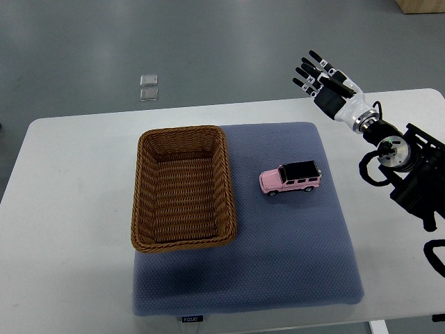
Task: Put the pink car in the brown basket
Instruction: 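Move the right hand over the pink toy car and lower it, then close the right hand fingers around the pink car and lift it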
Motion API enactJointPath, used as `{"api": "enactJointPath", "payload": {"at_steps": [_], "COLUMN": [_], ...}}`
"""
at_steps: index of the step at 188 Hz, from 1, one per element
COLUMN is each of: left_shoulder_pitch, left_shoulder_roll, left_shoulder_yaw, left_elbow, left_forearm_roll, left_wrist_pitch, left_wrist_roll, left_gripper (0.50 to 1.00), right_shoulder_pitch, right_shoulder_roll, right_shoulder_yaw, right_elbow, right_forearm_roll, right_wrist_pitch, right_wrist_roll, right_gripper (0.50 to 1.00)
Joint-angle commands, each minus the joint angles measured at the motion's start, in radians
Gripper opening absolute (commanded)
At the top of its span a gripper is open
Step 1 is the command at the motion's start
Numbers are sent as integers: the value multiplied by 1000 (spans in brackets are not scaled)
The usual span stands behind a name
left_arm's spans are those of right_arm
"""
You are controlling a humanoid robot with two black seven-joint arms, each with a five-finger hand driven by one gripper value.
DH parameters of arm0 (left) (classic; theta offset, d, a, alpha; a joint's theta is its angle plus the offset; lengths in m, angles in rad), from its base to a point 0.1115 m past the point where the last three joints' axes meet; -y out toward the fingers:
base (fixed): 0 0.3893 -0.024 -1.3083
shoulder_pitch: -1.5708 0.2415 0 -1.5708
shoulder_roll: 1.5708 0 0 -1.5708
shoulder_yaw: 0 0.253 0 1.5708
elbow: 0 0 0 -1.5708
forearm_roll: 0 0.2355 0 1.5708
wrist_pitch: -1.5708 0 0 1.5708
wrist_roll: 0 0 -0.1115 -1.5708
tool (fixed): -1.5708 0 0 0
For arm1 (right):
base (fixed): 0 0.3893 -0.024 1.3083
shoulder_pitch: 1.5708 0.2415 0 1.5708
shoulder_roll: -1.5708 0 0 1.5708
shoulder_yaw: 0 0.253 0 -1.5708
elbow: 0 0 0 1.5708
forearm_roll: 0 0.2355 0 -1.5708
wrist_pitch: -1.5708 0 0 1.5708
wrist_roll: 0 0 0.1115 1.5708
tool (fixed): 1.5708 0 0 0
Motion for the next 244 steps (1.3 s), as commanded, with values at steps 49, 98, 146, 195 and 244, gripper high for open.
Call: {"api": "enactJointPath", "payload": {"at_steps": [49, 98, 146, 195, 244], "left_shoulder_pitch": [-2, -2, -2, -2, -2], "left_shoulder_roll": [0, 0, 0, 0, 0], "left_shoulder_yaw": [-2, 0, -2, 0, 0], "left_elbow": [3, -2, -2, -2, -4], "left_forearm_roll": [0, 0, 0, 0, 0], "left_wrist_pitch": [1, 1, 1, 1, 1], "left_wrist_roll": [-2, 0, 2, 2, 2], "left_gripper": [1000, 1000, 1000, 1000, 1000], "right_shoulder_pitch": [11, 147, 248, 241, 190], "right_shoulder_roll": [-12, -149, -347, -422, -399], "right_shoulder_yaw": [-38, -223, -411, -590, -645], "right_elbow": [1, 89, 479, 686, 683], "right_forearm_roll": [-71, -575, -1019, -1134, -1175], "right_wrist_pitch": [10, 37, 47, -39, -190], "right_wrist_roll": [0, 1, -10, -53, -68], "right_gripper": [973, 971, 971, 971, 971]}}
